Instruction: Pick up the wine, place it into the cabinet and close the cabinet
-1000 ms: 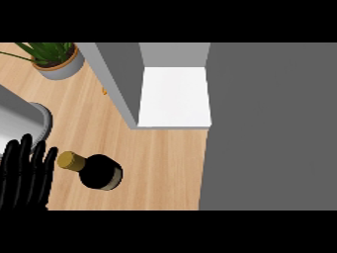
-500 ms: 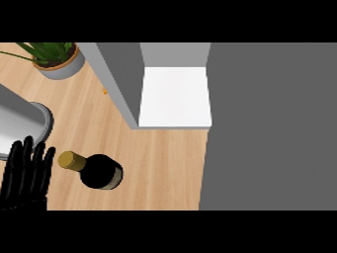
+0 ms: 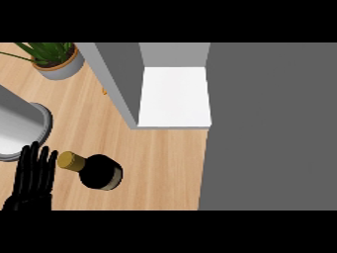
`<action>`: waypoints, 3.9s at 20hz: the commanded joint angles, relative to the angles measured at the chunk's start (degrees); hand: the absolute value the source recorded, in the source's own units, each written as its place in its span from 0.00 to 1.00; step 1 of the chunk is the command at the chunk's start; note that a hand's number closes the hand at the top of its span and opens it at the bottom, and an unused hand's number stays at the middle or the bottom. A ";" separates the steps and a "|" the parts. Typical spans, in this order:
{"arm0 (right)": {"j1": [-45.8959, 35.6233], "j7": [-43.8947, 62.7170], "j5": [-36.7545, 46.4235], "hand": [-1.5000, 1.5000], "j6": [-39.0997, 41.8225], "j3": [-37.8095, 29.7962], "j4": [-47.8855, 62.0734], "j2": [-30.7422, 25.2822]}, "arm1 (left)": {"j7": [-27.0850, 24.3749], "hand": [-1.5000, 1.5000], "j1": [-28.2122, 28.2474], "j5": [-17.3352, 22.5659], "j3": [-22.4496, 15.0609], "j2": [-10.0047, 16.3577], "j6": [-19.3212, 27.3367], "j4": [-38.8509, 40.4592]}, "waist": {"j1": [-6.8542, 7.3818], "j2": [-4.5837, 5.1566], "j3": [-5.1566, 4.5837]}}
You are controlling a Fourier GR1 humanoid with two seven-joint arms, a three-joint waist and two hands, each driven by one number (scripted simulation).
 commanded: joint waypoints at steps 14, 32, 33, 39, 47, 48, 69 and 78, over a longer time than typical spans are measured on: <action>-4.57 5.91 -2.09 0.00 -1.96 -0.85 -5.64 1.51 | -10.01 0.00 -4.23 1.73 3.45 -2.61 -9.32 16.84 | 0.23 0.06 0.01; -3.43 6.81 -3.60 0.00 0.94 -2.11 -6.40 1.96 | -16.73 0.00 -12.49 0.28 7.26 -4.92 -13.48 34.81 | 0.03 0.08 0.03; 0.39 6.73 -0.56 0.00 0.54 1.64 -9.26 3.38 | -20.79 0.00 -12.93 -0.20 7.54 -5.88 -14.17 38.64 | -0.18 0.05 0.02; -0.52 3.44 2.07 0.00 0.93 3.15 -6.22 4.52 | -17.89 0.00 -10.20 -0.09 5.46 -6.54 -15.10 34.29 | 0.10 0.04 0.04; -4.77 5.90 -3.77 0.00 2.00 -3.76 -5.51 1.86 | -23.43 0.00 -19.12 2.02 10.51 -7.75 -18.13 46.97 | -0.11 0.11 0.02; -0.66 8.87 -3.62 0.00 1.66 -2.08 -10.79 2.25 | -21.55 0.00 -16.37 2.14 8.56 -8.49 -16.25 42.94 | -0.23 0.00 0.04; 1.44 4.02 -3.48 0.00 4.59 -2.63 -7.71 3.87 | -26.13 1.00 -24.00 -1.89 12.91 4.45 -28.46 50.08 | -0.29 0.02 0.06; -0.78 4.87 -2.72 0.00 3.94 -2.22 -6.35 4.68 | -28.89 1.00 -21.75 -3.78 13.42 2.99 -24.38 40.44 | 0.19 -0.05 0.07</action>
